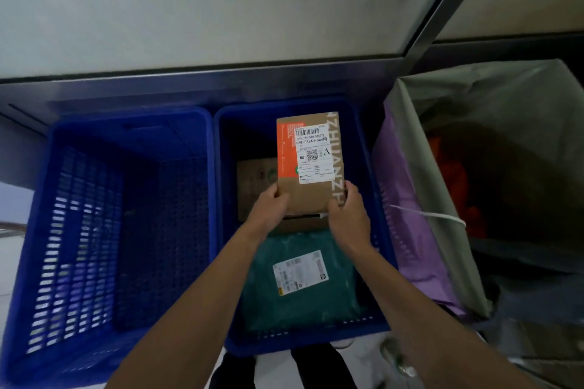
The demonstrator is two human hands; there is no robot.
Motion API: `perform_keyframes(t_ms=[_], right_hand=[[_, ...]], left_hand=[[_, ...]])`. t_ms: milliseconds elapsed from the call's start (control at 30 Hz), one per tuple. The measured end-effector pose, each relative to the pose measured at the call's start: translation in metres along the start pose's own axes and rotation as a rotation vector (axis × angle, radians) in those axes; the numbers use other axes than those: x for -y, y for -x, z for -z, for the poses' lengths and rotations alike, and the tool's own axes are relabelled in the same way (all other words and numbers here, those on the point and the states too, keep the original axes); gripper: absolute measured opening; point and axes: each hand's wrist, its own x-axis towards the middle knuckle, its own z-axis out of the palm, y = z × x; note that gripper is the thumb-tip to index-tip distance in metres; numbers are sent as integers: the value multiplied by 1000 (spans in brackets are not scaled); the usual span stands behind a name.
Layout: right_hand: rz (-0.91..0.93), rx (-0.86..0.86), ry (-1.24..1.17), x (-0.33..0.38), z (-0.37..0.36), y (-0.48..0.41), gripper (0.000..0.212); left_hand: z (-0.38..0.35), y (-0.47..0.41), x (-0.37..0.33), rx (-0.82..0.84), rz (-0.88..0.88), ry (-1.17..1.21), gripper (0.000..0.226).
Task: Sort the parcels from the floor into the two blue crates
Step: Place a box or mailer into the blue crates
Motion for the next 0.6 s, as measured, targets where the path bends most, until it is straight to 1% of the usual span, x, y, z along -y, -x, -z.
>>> perform_keyframes(t_ms=[100,233,333,433,500,600], right_hand=[[25,12,72,-24,-7,-38,46],[53,37,170,-56,-16,-86,48],[70,44,203,-77,-23,-110,49],[92,35,244,-93,-35,-124,48],[53,47,280,-101,-46,-130,49],[-18,138,369,-109,-62,-134,65]], left_hand=[[-19,-42,11,-28,3,-58,42],[-42,-93,29,-41,18,-99,55],[-58,-125,45,-50,28,-85,49],[-70,-148,64,-70,50,-109,50],[-73,-161,81,-92,68,-129,49],[-76,-171,101,-104,89,-206,46]])
